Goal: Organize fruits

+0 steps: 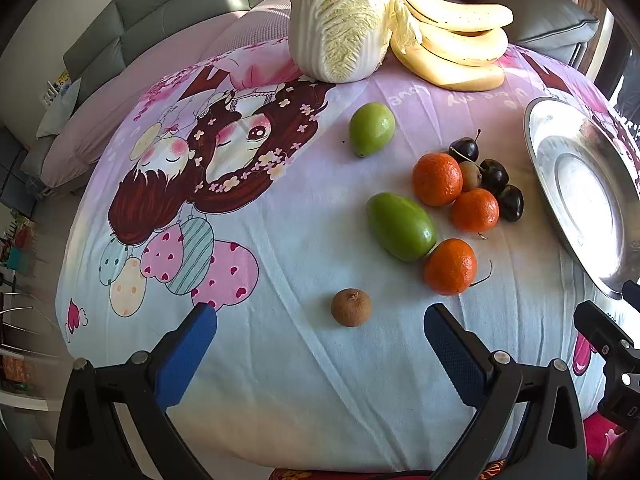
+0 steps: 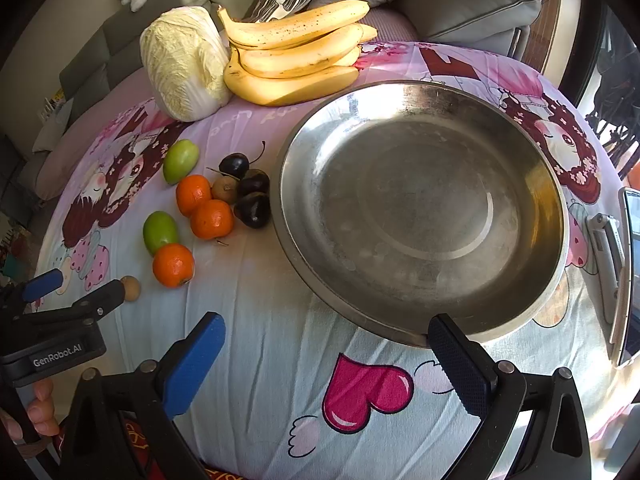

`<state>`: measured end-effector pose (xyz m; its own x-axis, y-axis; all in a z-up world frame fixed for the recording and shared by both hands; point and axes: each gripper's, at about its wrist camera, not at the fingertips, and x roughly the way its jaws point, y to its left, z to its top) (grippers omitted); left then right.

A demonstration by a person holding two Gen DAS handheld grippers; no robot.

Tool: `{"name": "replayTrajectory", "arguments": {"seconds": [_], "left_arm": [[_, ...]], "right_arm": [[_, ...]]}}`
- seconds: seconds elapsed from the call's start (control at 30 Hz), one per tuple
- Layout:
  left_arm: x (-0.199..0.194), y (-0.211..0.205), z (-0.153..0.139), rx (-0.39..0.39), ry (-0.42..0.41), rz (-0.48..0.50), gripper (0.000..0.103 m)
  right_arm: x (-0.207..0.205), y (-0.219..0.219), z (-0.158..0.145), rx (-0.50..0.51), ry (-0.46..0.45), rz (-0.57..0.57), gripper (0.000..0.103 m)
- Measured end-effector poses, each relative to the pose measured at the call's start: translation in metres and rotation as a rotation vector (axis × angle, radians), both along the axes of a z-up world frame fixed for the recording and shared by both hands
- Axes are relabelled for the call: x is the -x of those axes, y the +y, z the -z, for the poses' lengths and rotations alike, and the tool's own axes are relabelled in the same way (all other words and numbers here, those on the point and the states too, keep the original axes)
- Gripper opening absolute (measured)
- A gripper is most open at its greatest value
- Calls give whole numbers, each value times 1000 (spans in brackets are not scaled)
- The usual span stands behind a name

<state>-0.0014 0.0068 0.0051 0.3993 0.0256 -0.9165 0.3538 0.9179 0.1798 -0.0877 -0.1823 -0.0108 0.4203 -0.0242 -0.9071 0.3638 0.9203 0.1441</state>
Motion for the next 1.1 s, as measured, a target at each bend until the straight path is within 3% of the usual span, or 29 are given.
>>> {"name": "replayTrajectory", "arguments": {"seconds": [1.1], "left_arm": [[0, 2, 1, -3, -1, -12, 103]], "right_arm": [[0, 1, 0, 0, 3, -5, 103]]}}
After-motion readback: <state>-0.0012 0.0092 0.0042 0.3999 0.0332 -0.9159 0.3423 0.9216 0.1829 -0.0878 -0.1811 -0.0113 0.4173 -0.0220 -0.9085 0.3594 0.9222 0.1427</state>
